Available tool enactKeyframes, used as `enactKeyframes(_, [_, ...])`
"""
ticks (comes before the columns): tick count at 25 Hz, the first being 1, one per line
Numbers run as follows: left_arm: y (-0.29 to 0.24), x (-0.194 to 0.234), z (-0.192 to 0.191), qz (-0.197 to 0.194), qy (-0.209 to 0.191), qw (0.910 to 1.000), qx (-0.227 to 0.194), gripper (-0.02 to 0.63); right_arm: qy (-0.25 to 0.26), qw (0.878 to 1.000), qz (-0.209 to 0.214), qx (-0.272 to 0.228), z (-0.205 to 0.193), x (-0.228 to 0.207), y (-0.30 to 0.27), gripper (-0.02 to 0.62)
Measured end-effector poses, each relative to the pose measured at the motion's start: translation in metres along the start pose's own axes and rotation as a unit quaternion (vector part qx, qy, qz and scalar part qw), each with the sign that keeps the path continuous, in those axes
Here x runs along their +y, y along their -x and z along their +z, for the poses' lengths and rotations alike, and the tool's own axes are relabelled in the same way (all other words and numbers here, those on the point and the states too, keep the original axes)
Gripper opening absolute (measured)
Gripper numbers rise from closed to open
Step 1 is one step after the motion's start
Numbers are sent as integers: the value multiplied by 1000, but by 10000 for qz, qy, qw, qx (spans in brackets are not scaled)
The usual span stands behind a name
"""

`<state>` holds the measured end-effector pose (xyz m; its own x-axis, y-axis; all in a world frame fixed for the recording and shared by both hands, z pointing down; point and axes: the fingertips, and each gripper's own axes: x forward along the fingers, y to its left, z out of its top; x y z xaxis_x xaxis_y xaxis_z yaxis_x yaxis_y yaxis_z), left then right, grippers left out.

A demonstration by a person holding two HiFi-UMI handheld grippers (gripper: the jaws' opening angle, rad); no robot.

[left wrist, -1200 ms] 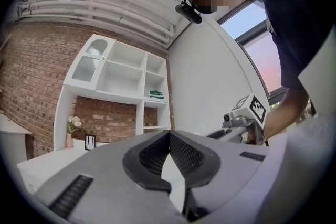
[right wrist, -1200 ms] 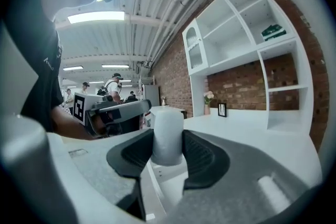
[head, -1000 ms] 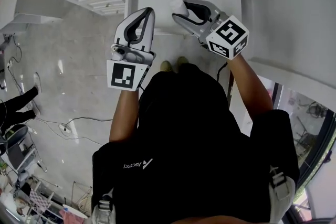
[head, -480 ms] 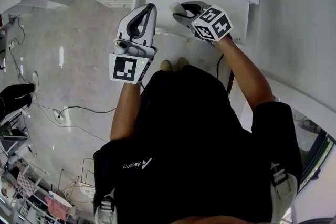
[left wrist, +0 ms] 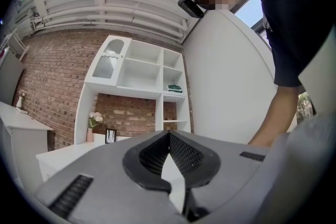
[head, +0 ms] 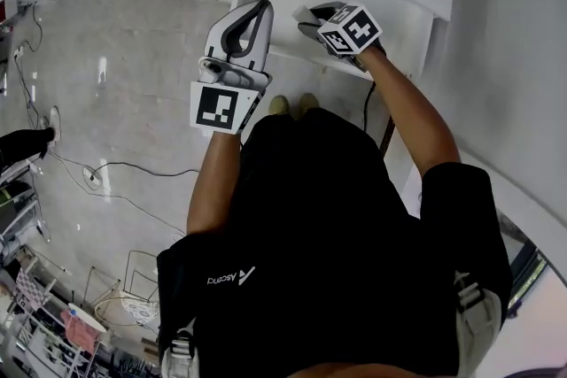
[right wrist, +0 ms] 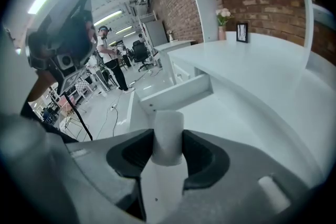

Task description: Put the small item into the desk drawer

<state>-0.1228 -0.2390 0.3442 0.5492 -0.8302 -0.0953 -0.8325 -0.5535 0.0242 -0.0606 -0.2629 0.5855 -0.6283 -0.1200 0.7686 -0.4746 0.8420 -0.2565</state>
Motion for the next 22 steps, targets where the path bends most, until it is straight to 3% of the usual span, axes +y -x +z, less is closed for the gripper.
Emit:
enactKeyframes(11, [-3,12,-10,193,95,9997,105,-2,70,9954,186,934,-37,-14,-44,170])
enactKeyframes(22, [11,21,-21,484,104,9981,357,-2,114,9895,346,1398,-62,-19,-74,170])
